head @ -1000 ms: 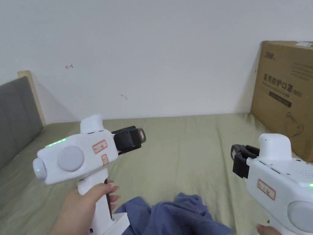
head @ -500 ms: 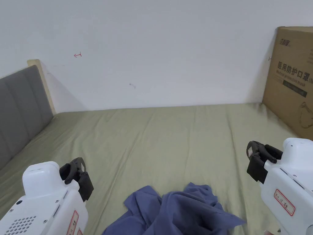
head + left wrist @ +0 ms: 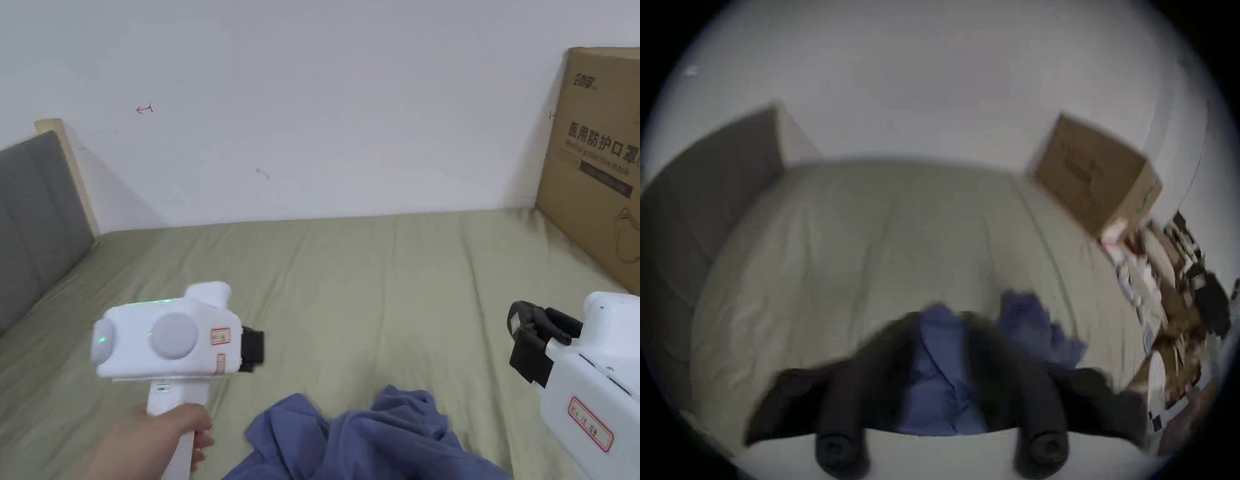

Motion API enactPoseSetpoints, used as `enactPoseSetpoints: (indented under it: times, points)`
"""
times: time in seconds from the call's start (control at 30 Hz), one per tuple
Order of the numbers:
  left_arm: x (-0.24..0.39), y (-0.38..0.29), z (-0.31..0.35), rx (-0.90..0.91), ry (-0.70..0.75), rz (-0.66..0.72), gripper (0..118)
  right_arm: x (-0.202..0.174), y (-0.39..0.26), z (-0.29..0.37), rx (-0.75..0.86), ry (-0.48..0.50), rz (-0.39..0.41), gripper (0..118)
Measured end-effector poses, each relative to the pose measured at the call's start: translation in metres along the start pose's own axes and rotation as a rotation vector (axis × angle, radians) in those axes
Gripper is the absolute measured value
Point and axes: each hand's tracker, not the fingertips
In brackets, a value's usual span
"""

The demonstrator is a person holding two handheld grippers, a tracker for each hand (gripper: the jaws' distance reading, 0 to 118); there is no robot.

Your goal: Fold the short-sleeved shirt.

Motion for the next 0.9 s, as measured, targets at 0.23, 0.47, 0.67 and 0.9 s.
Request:
enactPoseSetpoints:
  times: [0.23, 0.47, 0.67, 0.9]
  points:
    - [0.003, -0.002, -0.146, -0.322, 0.068, -0.073, 115, 0.018, -0.017, -0.021, -0.092, -0.015, -0.007, 0]
    - [0.002, -0.035, -0.207, -0.332, 0.099, -0.091, 118, 0.034, -0.038, -0.035, -0.177, -0.061, 0.016, 0]
    - [0.0, -0.043, -0.164, -0.208, 0.085, -0.159, 55, 0.036, -0.042, -0.076, -0.294, -0.035, 0.03, 0]
    - [-0.043, -0.076, -0.048, 0.087, -0.006, -0.025, 4, 0.039, -0.056, -0.202, -0.66, 0.099, -0.17, 53]
